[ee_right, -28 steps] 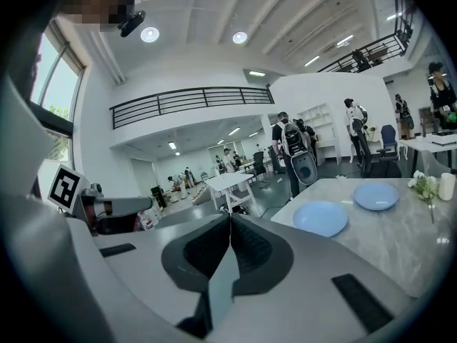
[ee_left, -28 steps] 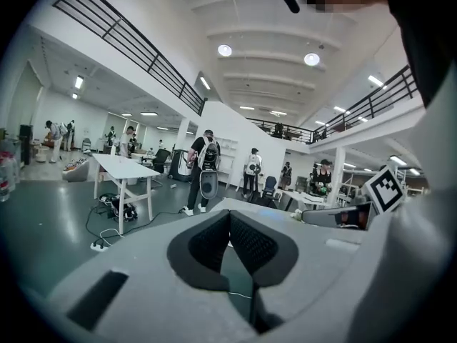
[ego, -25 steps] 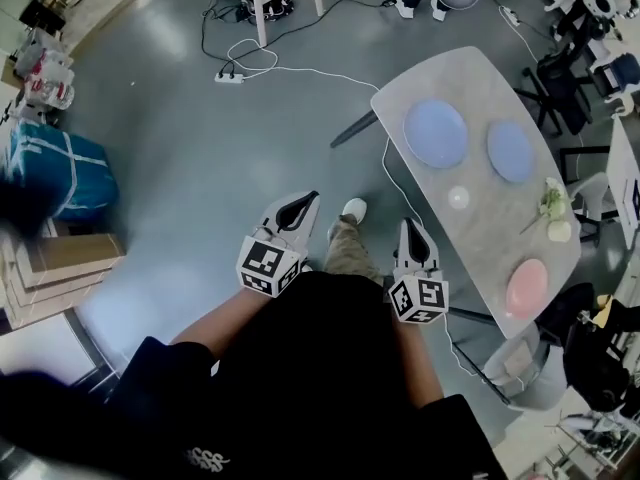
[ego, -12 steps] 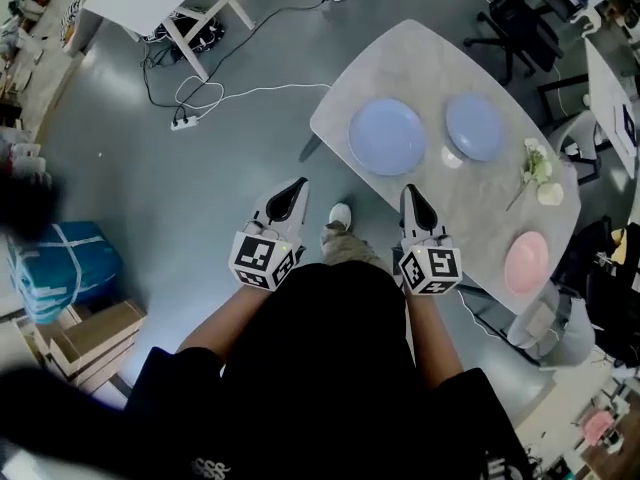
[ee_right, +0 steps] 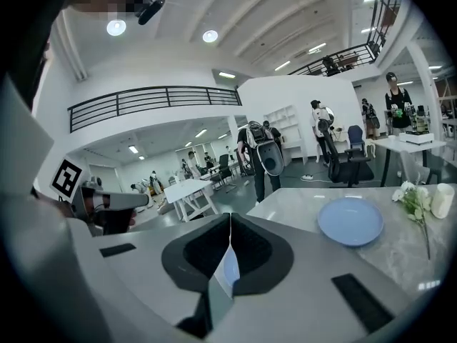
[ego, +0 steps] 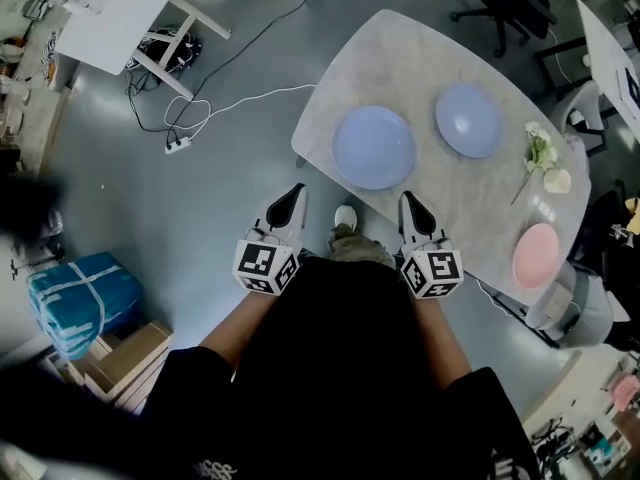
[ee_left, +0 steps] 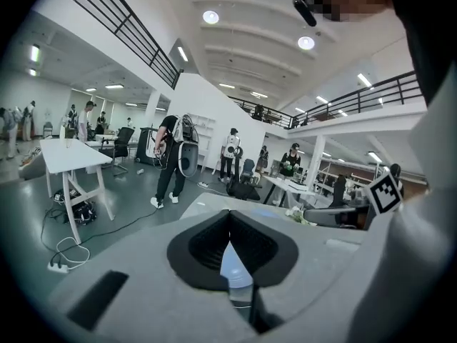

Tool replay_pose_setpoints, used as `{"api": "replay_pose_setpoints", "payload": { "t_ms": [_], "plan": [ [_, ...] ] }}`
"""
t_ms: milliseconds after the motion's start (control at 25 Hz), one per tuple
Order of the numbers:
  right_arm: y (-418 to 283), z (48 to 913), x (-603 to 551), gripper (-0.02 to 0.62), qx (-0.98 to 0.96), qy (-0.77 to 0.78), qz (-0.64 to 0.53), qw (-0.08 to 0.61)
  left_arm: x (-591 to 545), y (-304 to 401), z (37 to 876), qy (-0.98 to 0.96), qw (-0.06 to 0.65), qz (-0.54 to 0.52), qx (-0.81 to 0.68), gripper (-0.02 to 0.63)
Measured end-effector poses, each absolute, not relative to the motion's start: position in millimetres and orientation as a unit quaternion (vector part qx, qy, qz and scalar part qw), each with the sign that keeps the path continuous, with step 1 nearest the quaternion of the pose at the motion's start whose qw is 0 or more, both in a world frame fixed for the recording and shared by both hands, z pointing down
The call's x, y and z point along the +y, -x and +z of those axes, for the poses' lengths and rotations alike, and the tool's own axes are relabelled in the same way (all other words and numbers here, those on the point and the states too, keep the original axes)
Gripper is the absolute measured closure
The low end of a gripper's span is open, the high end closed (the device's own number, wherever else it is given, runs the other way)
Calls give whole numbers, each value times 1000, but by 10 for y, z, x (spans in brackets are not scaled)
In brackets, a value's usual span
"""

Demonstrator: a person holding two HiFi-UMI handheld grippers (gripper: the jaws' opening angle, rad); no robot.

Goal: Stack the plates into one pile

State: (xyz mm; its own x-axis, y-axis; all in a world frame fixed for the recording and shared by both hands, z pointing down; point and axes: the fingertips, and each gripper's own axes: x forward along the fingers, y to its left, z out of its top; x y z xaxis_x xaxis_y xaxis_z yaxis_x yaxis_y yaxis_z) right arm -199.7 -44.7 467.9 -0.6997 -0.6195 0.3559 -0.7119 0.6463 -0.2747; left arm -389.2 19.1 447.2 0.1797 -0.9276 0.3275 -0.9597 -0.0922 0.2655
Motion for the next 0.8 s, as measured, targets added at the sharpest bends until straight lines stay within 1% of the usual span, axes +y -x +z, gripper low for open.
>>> {"api": "replay_pose_setpoints", "payload": {
  "t_ms": [320, 560, 680, 800],
  "plan": [
    [1899, 4922, -668, 583, -874, -404, 231, 138, -216, 3949, 4633, -751, 236, 50, -614, 591],
    [1874, 5301, -873, 583, -838, -455, 257, 155, -494, 4257, 5038, -765, 259, 81, -584, 591],
    [1872, 5423, -1017, 581, -817, -480, 283, 149, -752, 4276, 5183, -782, 257, 94, -561, 591],
    [1835, 5600, -1101, 581, -800, -497, 294, 161, -955, 4235, 5400, -788, 273, 98, -544, 590]
  ]
}}
